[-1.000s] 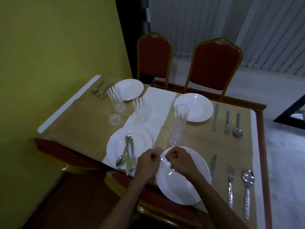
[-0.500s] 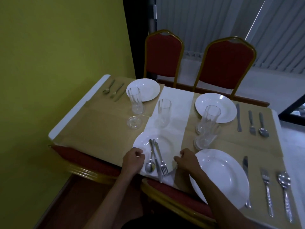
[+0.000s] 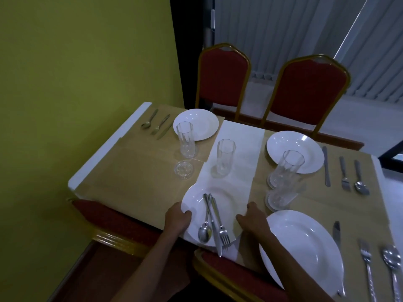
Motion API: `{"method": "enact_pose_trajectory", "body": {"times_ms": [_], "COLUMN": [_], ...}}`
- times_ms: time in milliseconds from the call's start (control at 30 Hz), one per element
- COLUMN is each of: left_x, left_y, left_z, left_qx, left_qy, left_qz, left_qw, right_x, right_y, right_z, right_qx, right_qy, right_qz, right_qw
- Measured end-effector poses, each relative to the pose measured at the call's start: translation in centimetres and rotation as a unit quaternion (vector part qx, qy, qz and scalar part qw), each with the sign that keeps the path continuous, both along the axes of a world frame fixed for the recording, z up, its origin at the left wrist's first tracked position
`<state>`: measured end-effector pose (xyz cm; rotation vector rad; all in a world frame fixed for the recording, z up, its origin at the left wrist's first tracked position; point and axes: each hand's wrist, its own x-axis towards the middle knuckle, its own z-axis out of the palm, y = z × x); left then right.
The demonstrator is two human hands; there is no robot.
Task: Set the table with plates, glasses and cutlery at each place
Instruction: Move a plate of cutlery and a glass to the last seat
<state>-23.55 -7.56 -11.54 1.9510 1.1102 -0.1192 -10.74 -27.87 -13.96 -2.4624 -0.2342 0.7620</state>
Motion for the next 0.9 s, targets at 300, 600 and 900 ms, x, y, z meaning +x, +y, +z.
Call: {"method": "enact_pose_trajectory", "body": {"times_ms": [300,600,900], "left_x": [0.2,0.8,-1.7], "left_y": [0.5,4.9,16.7], "left_z": [-0.2,0.9,1.0], "left_qx": [-0.019,-0.045,-0.064], "left_qy": [0.015,0.017,0.067], "left_qz": [-0.005,-0.046,-0.078], "left_qw": [1.000,0.998,0.993], "right_x": [0.7,1.0,-2.4], "right_y": [-0.1,1.1,11.3], "right_z": [-0.6,0.7,2.7], "right_qx": [-0.009,0.008,0.030], "right_qy": [0.012,0.025,0.064], "right_qz": [0.021,-0.002,-0.035], "right_qw": [1.000,1.000,0.997]}}
